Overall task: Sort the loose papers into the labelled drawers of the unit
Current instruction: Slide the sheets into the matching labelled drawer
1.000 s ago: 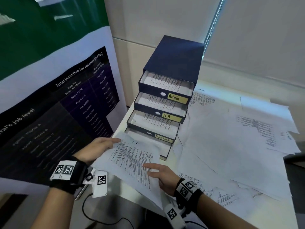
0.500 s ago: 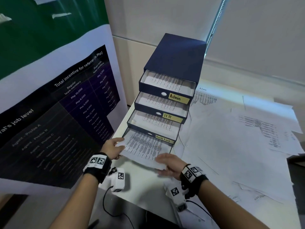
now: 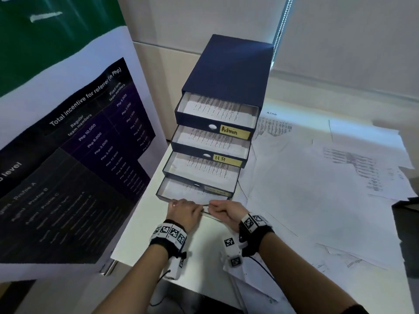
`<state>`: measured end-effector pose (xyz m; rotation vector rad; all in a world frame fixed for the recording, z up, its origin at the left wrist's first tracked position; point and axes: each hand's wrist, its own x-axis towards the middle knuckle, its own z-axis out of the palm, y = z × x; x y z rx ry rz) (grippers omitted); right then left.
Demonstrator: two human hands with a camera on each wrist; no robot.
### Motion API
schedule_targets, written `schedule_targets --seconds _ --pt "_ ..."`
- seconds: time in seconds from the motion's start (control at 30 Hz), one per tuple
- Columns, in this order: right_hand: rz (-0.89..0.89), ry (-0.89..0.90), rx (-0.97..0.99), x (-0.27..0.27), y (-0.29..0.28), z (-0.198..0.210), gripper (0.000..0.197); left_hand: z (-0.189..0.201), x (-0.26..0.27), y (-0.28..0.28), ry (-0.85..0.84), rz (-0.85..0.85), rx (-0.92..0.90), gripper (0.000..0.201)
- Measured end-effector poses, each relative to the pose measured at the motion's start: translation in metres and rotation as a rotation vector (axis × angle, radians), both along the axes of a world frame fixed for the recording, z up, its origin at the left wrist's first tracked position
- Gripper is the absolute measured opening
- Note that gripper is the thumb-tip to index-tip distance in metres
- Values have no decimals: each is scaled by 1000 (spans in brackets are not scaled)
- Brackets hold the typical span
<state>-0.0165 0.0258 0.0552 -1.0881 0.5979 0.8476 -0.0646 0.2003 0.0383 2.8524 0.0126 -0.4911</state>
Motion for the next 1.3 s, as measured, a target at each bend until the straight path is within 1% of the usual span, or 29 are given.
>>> schedule_targets --seconds 0.03,0.07,0.1,0.13,0.2,0.23,0.27,0.3,0.33,0.4,0.43,0.47,0.5,0.53,0.57,0.6,0.7,0.77,0.8,0.83,0.93,0.97,1.03,1.1,1.17,1.23,1.3 --pt "73 -27 0 -1 -11 0 23 -3 3 -3 31 -26 62 74" --pt "139 -79 -25 -1 -27 2 19 -5 7 -6 48 -24 93 69" --pt "180 -136 -94 1 -46 5 16 -3 10 -10 71 -3 115 59" --pt "165 -178 -195 6 -71 5 18 -2 15 -14 96 0 139 49" --pt "33 -248 -470 20 -132 -1 23 9 26 -29 141 -15 117 37" --pt "-14 -277 -670 28 -165 -5 20 17 32 -39 148 -29 59 34" --pt "-23 -277 -873 35 -195 -10 13 26 37 -51 142 -49 -34 30" --pt "-4 -237 -1050 40 -219 -14 19 33 43 -64 149 -72 -168 27" --pt "14 -175 -1172 45 -239 -20 37 41 47 -79 184 -91 -340 26" --pt "68 -76 -1274 54 -258 -28 74 55 60 -112 291 -66 -647 24" --pt "111 -69 -1290 59 -259 -28 90 59 68 -128 317 -48 -730 24" --pt "149 -76 -1293 63 -260 -31 101 57 76 -142 317 -39 -769 23" --pt "179 -86 -1284 66 -260 -34 109 53 85 -156 296 -39 -761 21" --pt "191 -96 -1272 70 -259 -36 112 45 95 -168 252 -37 -730 19" --pt "175 -105 -1250 73 -260 -39 111 35 106 -178 211 -25 -674 20" --pt "137 -123 -1215 76 -262 -41 107 28 117 -187 187 3 -625 26" --pt "33 -168 -1125 77 -269 -44 93 5 149 -210 267 74 -411 51" --pt "19 -196 -1101 76 -272 -46 91 -7 159 -222 285 134 -280 53" --pt "10 -224 -1085 75 -274 -48 91 -11 161 -226 266 185 -265 52" --pt "-5 -249 -1063 74 -275 -49 90 -12 160 -230 256 246 -295 53" --pt "-58 -289 -955 70 -280 -49 85 -20 154 -243 303 411 -464 71" --pt "-74 -295 -913 69 -282 -47 80 -22 153 -247 290 436 -468 73" --pt "-90 -358 -889 66 -286 -39 65 -23 152 -254 197 461 -415 71" --pt "-93 -482 -1000 63 -294 -24 52 -20 156 -258 161 461 -424 63" --pt "-122 -605 -1156 63 -304 -8 49 -10 161 -259 188 439 -523 59" --pt "-174 -779 -1275 62 -309 12 50 4 166 -260 208 401 -678 57" --pt "-160 -1043 -1387 59 -306 33 55 30 164 -265 245 378 -942 60"
